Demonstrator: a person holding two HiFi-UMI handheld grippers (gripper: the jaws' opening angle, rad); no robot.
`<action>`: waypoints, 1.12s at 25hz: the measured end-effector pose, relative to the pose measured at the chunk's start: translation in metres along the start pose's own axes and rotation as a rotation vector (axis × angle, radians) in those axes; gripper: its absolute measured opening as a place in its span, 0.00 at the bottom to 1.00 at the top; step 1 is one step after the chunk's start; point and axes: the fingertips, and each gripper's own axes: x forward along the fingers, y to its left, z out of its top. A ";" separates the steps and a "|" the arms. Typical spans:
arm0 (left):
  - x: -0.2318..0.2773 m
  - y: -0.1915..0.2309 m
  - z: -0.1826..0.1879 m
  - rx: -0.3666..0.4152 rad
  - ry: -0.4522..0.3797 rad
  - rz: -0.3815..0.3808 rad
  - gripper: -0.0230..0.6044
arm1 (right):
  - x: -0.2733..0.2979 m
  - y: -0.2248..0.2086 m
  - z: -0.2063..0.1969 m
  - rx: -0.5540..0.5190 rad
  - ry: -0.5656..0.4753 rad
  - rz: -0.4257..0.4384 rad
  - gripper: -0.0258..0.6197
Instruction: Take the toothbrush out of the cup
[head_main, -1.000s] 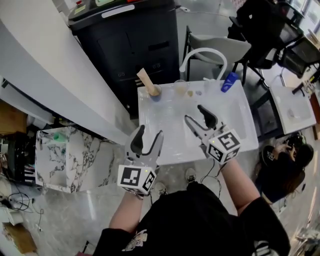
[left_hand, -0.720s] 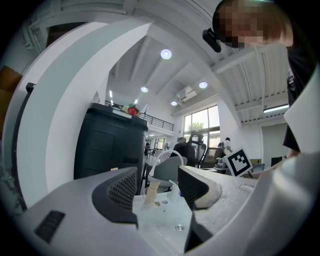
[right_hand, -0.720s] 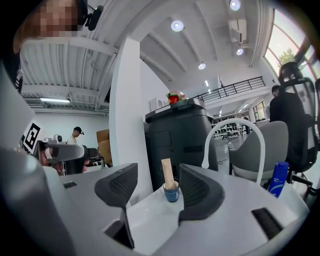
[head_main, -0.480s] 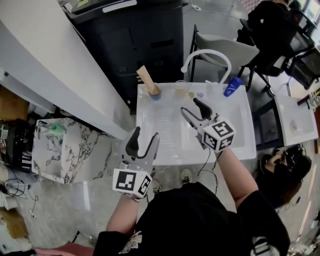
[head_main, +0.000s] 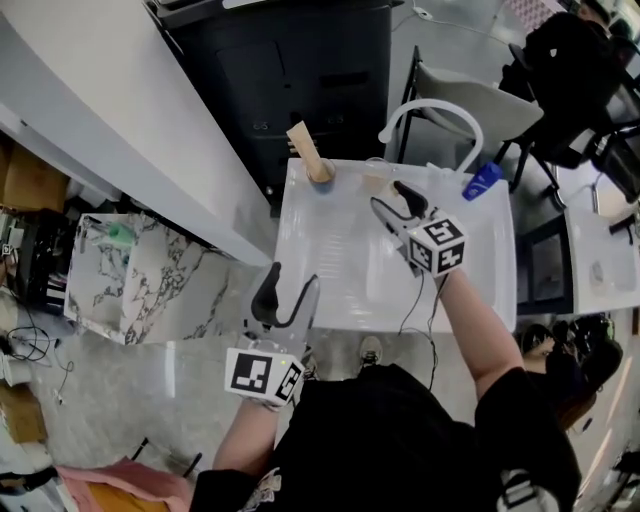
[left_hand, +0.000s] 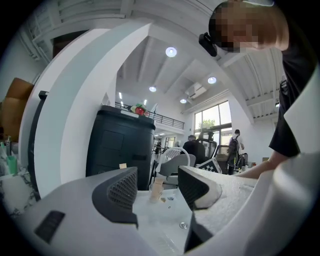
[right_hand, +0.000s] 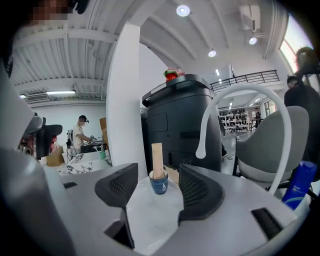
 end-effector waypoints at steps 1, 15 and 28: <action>-0.001 0.000 -0.001 -0.002 0.001 0.007 0.42 | 0.005 -0.004 -0.003 0.000 0.010 0.003 0.43; -0.008 0.009 -0.021 -0.020 0.049 0.095 0.42 | 0.071 -0.045 -0.061 -0.021 0.156 0.036 0.41; -0.025 0.021 -0.030 -0.043 0.073 0.191 0.42 | 0.100 -0.061 -0.088 -0.073 0.217 0.013 0.25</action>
